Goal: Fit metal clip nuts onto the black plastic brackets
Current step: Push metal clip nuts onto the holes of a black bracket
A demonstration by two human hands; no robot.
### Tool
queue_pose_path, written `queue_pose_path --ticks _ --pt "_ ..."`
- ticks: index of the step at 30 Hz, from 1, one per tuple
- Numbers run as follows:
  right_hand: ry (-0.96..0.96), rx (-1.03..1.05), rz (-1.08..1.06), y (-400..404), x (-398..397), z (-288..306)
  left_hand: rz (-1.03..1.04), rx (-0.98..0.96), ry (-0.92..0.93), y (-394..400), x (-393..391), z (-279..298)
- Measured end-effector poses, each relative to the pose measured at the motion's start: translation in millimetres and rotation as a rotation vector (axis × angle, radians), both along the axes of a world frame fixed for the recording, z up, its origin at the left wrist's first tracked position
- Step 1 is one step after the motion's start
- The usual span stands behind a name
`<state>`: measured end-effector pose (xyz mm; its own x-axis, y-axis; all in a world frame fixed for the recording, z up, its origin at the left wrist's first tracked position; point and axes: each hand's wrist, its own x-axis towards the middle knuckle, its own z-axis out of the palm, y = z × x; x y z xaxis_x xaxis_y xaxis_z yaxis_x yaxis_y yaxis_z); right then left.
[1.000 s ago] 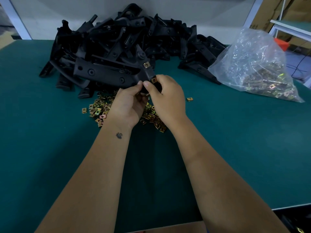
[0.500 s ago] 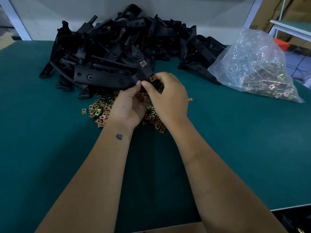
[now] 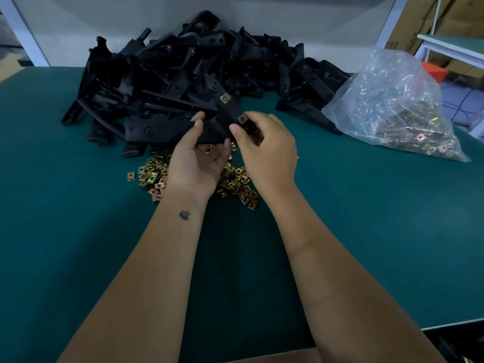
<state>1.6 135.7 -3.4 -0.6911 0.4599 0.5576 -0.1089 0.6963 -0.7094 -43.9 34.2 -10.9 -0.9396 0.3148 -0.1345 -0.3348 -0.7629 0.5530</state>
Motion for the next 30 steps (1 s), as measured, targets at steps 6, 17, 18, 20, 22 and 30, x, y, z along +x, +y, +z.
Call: queue_pose_path --ticks 6,17,18,20,22,30 --pt "-0.018 -0.508 0.308 3.6 -1.3 2.0 -0.011 -0.039 0.034 -0.2 -0.8 0.4" --pt "0.007 -0.926 0.336 12.3 2.3 6.6 0.085 -0.108 -0.012 5.4 1.5 0.7" --pt "-0.01 -0.957 0.347 13.1 3.7 6.3 0.09 -0.114 -0.009 7.0 2.5 0.3" --pt "-0.04 -0.997 0.358 14.4 7.2 5.6 0.098 -0.15 0.011 10.5 4.3 0.6" --pt "-0.04 -1.023 0.341 15.5 11.4 4.8 0.099 -0.218 0.045 16.1 7.9 2.2" --pt "0.246 -1.305 0.147 40.0 45.6 13.6 0.0 -0.508 0.08 80.4 54.7 12.0"
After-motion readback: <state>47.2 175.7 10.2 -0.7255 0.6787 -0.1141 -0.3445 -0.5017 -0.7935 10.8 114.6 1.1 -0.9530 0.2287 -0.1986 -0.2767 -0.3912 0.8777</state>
